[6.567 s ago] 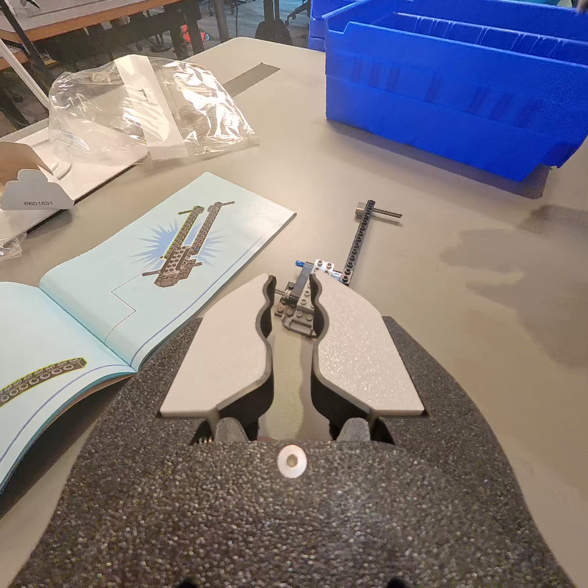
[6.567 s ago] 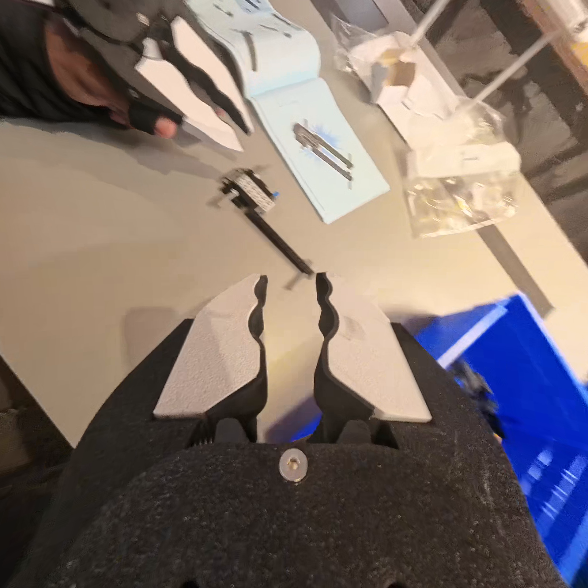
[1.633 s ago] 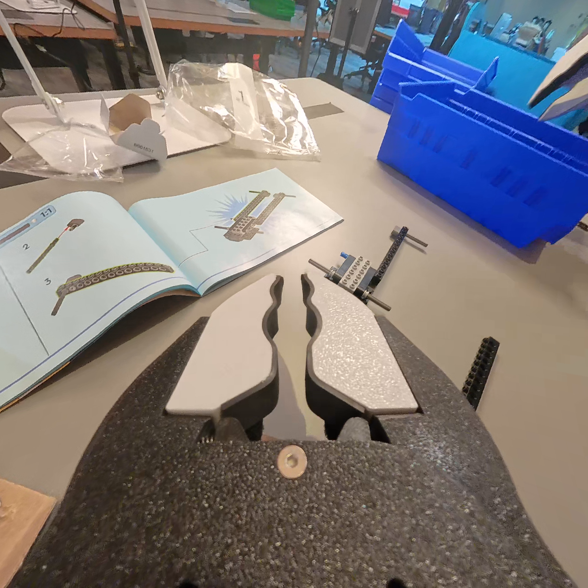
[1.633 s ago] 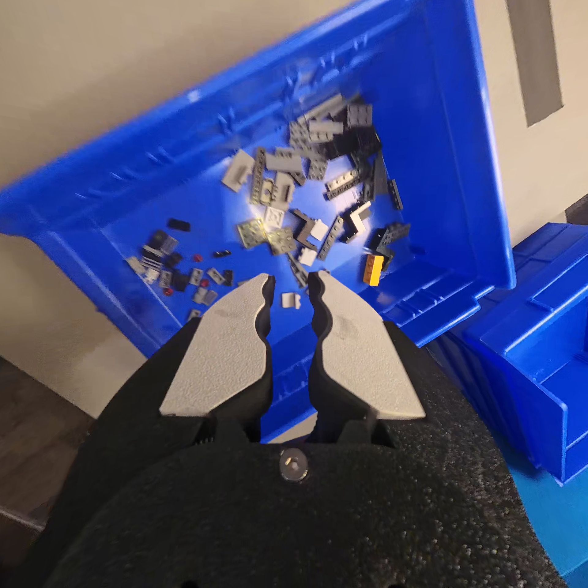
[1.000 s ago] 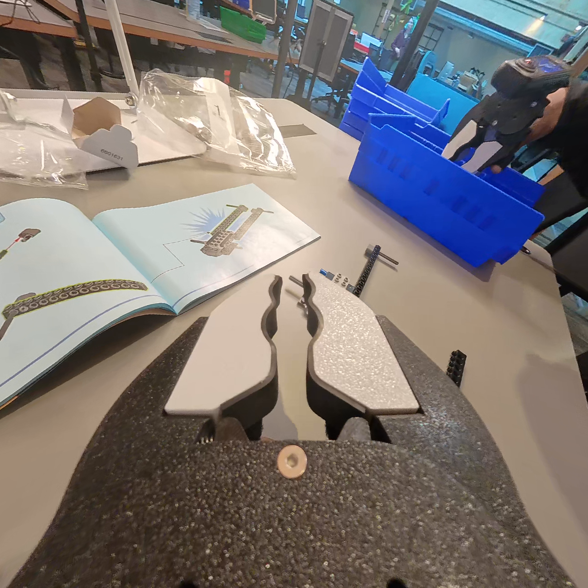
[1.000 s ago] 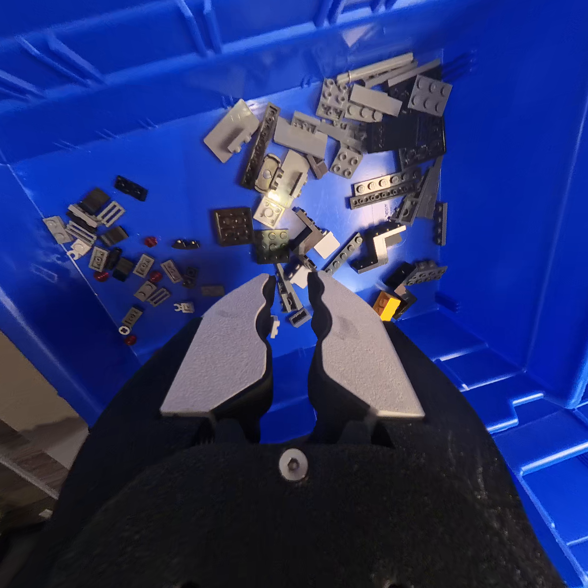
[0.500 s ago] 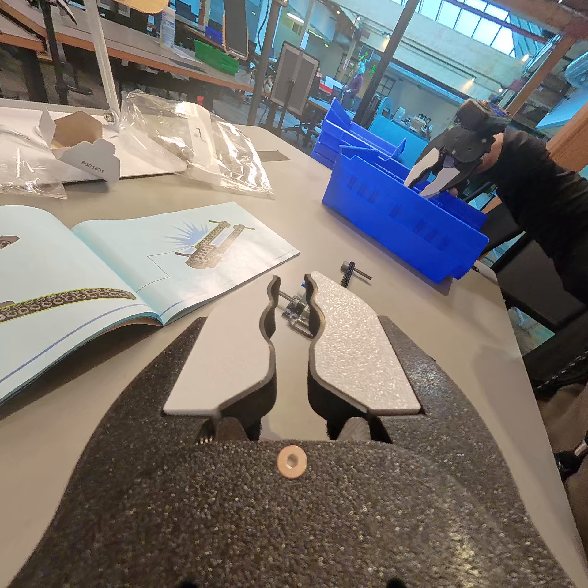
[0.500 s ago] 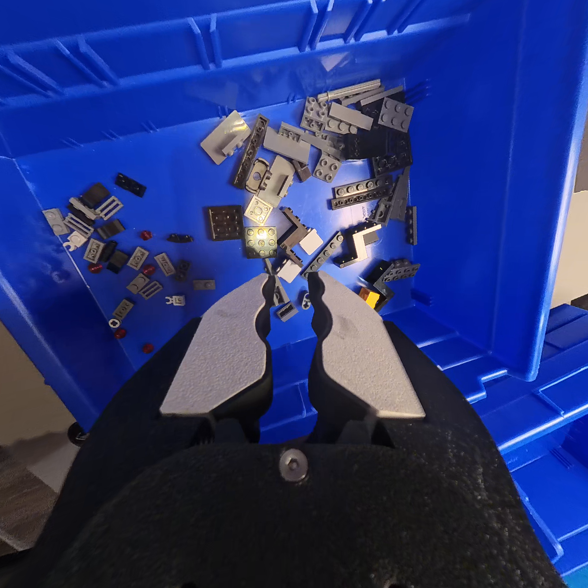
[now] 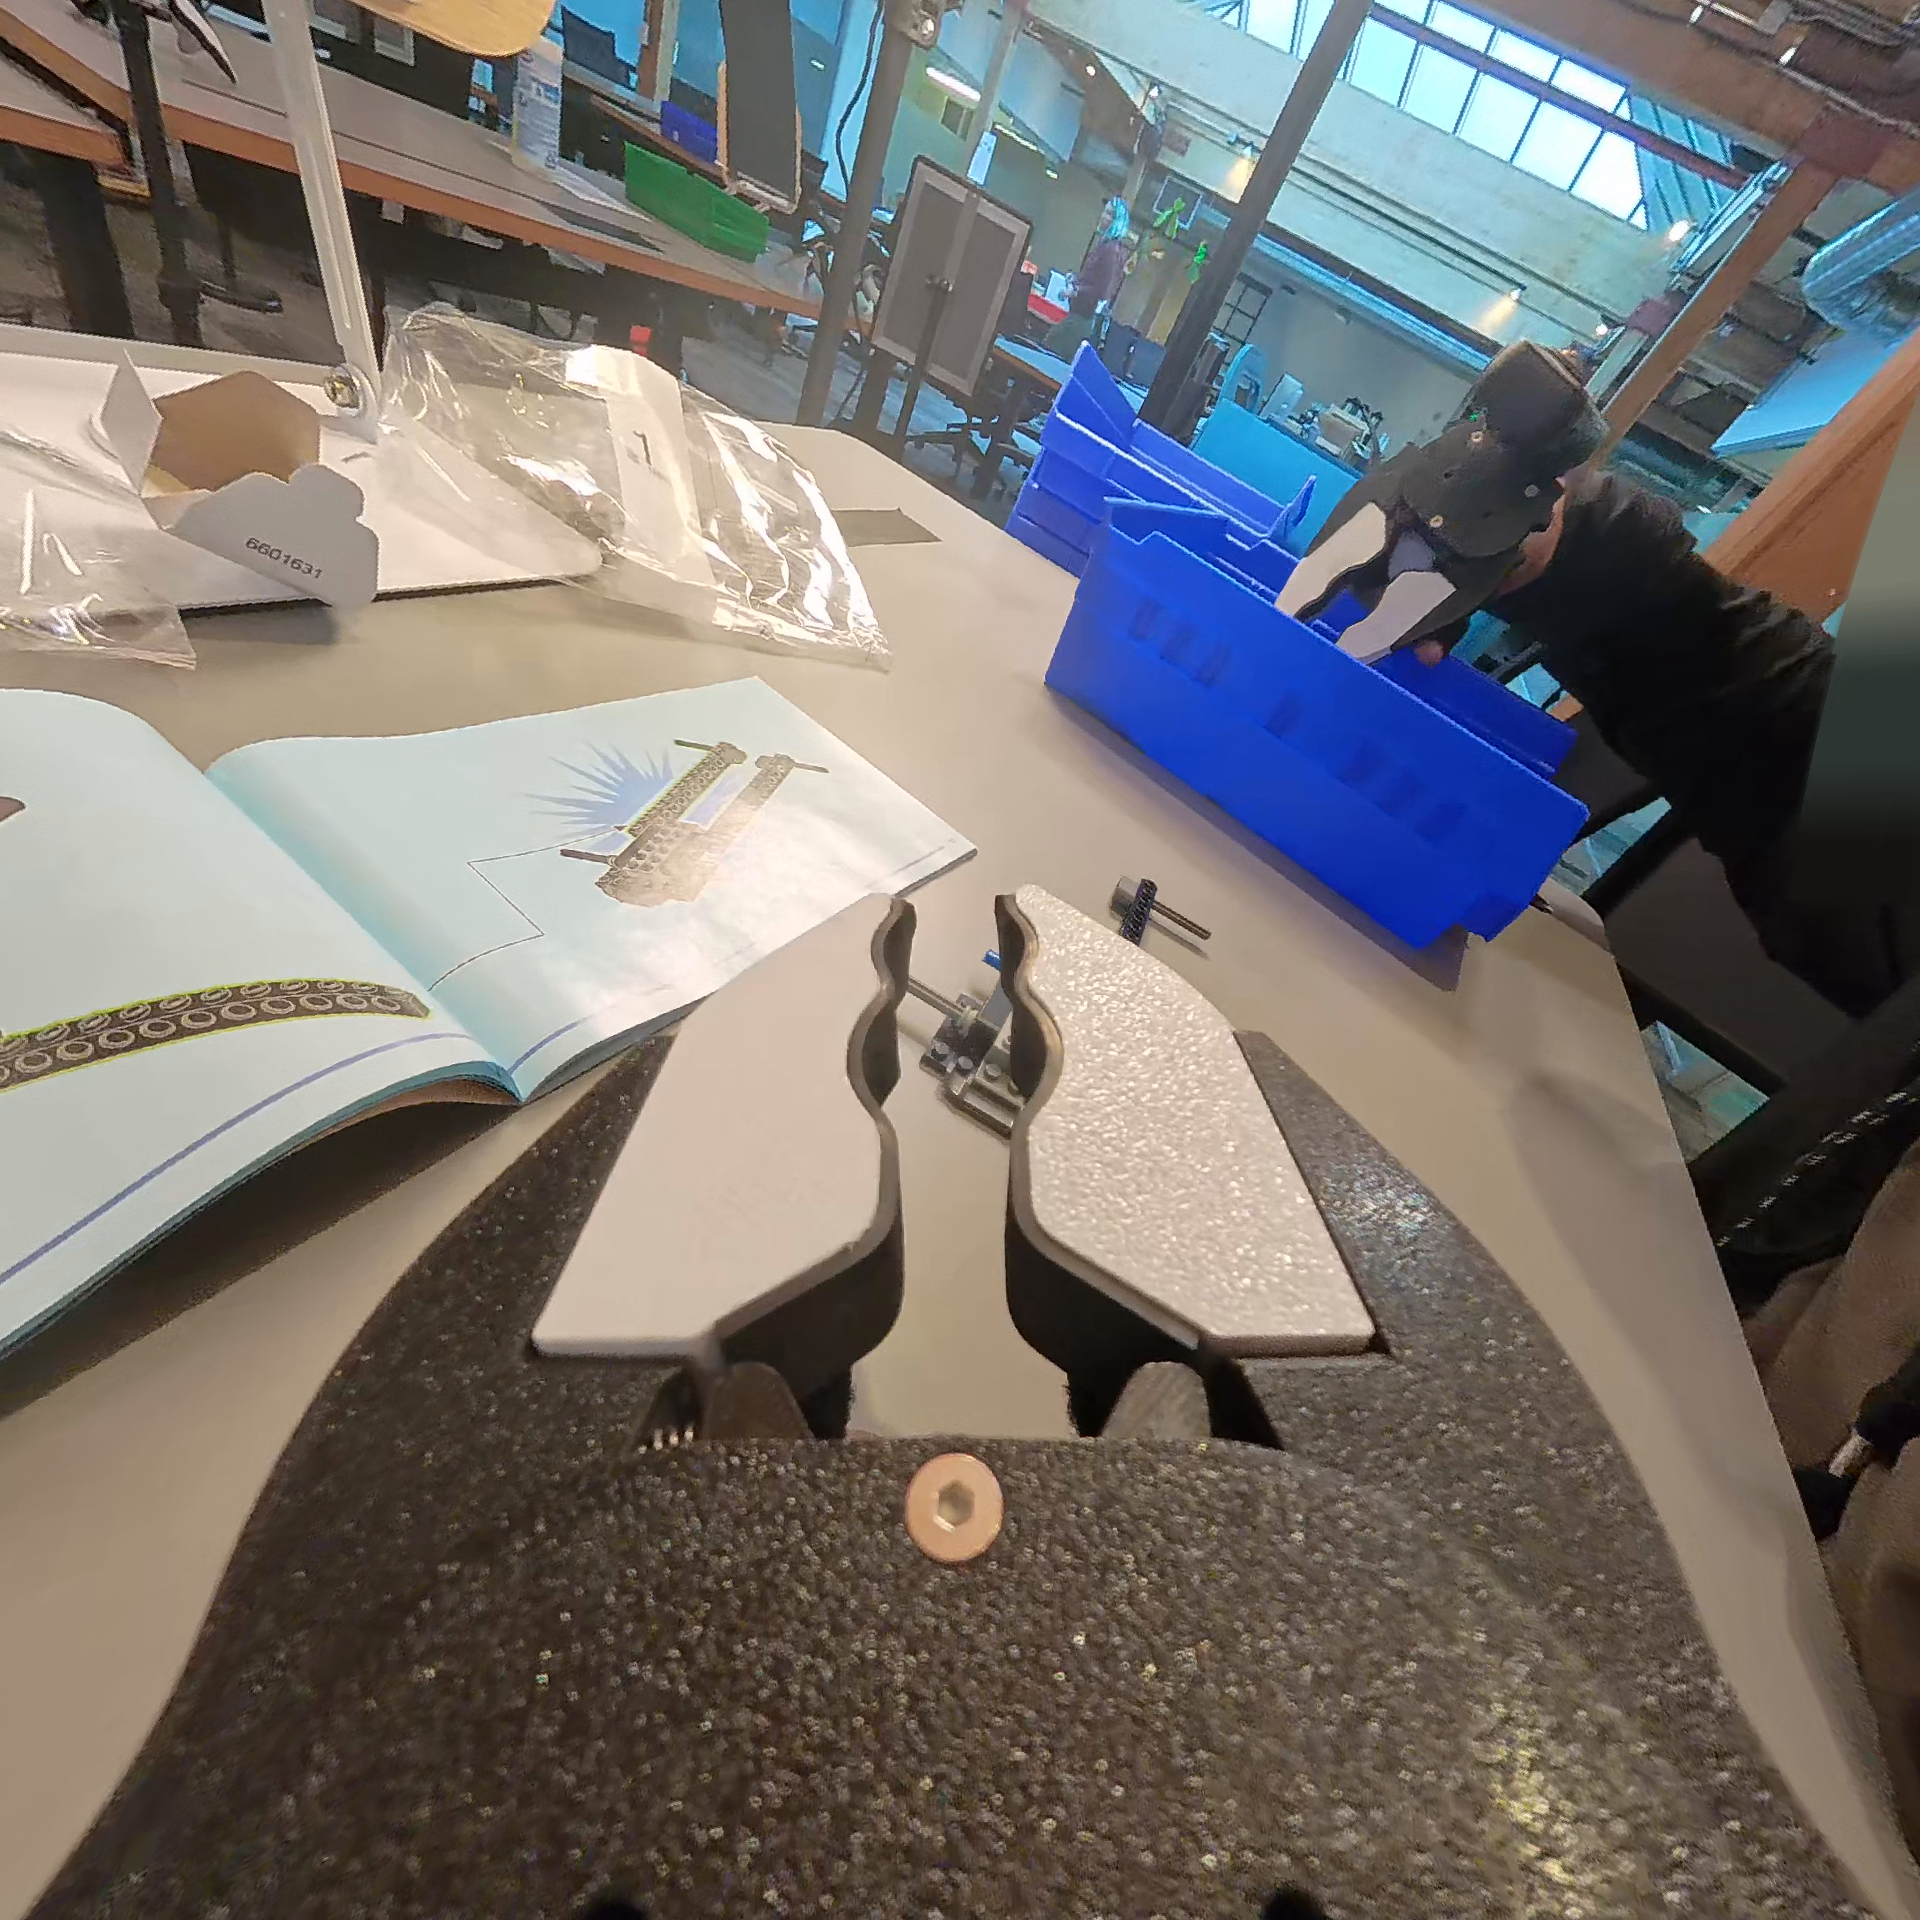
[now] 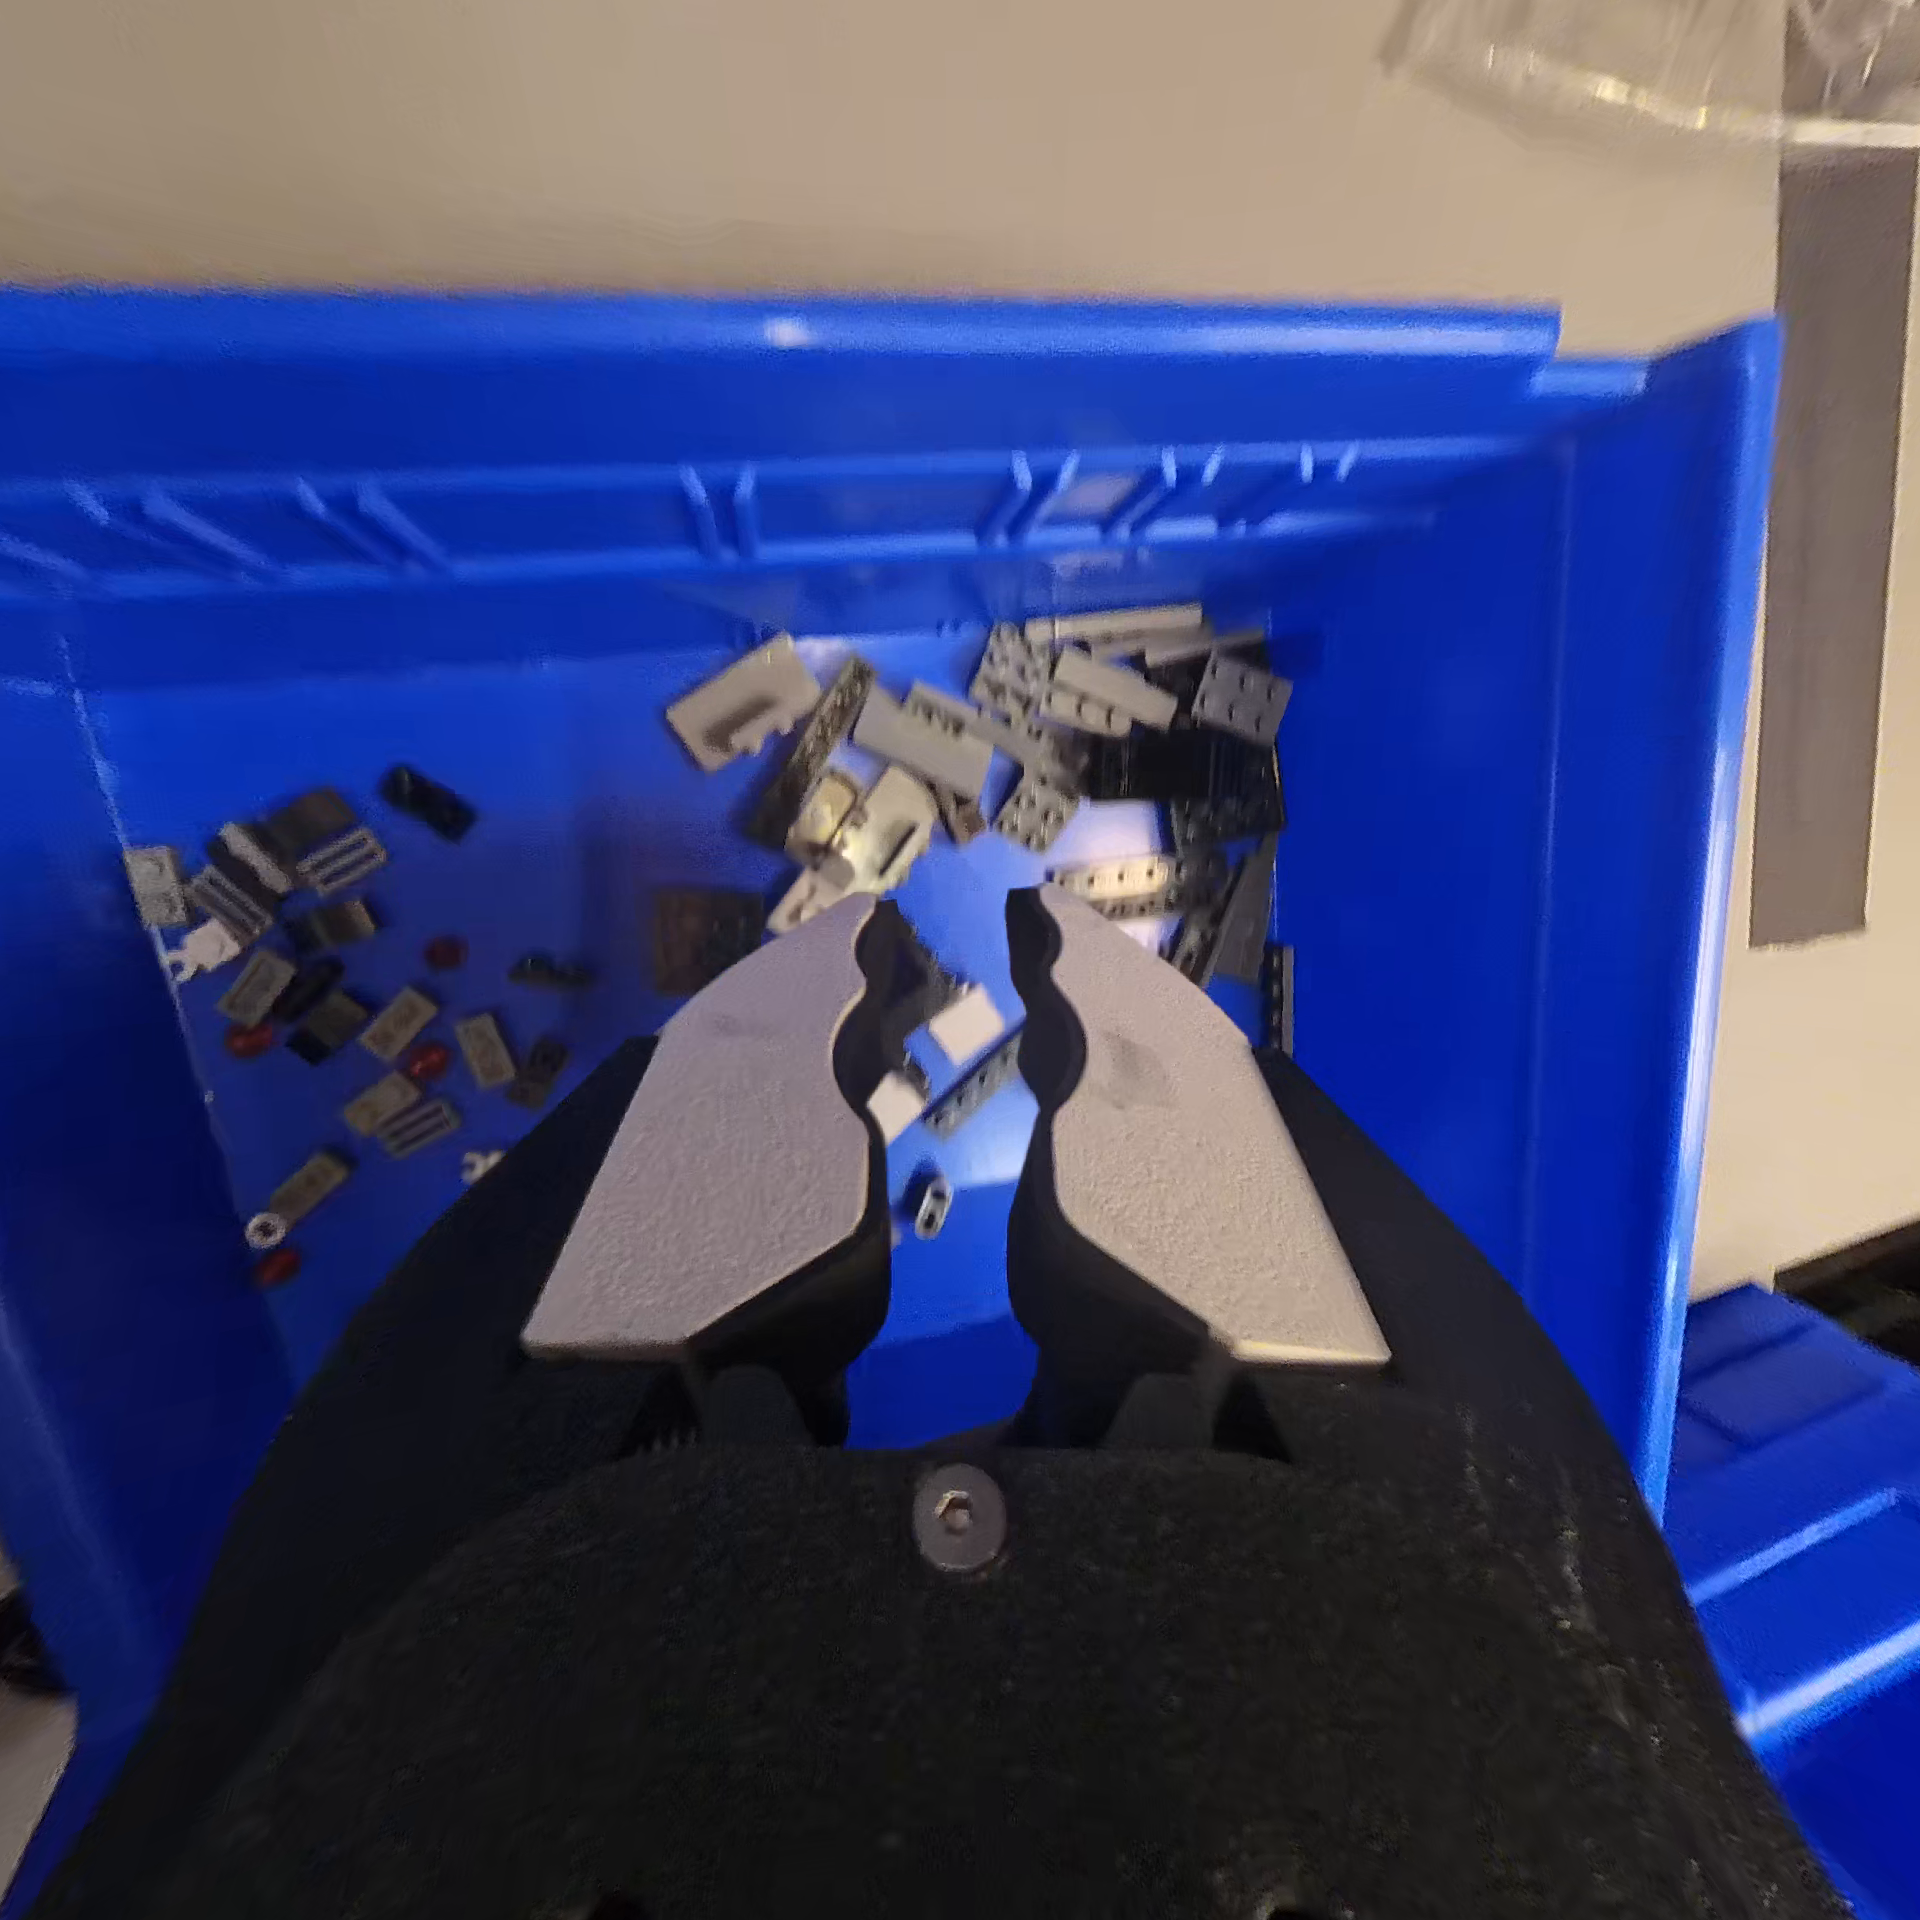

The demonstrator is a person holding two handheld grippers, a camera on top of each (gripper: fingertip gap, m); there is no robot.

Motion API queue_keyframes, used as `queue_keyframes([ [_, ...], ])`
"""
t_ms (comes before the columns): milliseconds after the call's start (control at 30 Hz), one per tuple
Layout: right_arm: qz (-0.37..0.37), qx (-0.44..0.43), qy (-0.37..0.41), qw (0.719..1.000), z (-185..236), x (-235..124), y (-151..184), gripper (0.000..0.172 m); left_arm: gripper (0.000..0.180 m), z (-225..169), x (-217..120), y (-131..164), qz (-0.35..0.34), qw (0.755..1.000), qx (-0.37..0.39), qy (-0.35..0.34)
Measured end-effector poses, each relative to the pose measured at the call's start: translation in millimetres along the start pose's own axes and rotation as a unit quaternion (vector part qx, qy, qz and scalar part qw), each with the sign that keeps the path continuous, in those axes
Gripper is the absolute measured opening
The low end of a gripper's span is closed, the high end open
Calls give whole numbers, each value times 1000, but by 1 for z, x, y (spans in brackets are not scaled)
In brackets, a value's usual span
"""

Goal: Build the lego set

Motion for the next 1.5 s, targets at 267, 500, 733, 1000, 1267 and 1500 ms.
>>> queue_keyframes([
  [267, -80, 0, 34, 996, -52, 34, -37, 22, 16, -2, 2, 0, -1, 1000, 10, -9],
  [500, -82, 20, -6, 996, -67, 66, -32, 14, 16, -1, 1, 0, -2, 1000, 8, -8],
  [733, -8, 27, 1, 1000, -65, 61, -13, 13, 16, -1, 2, 0, -1, 1000, 8, -8],
  [1000, -48, 11, 0, 999, -67, 62, -32, 18, 16, -2, 2, 1, 1, 1000, 12, -12],
  [1267, -38, 49, 1, 998, -72, 65, -24, 18, 16, -1, 3, 1, 3, 1000, 8, -11],
  [1500, -109, 81, 0, 991, -75, 60, -35, 19, 16, -1, 4, 2, 8, 1000, 9, -12],
])
Point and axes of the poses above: each gripper's, where its closed fingertips meet, x out along the fingers, y out of its underside, z = x × y across the jaws, the point moved 4 cm from there along -x, back along the fingers, and after that the axes turned 15 degrees about -y, right-handed, at the moved point
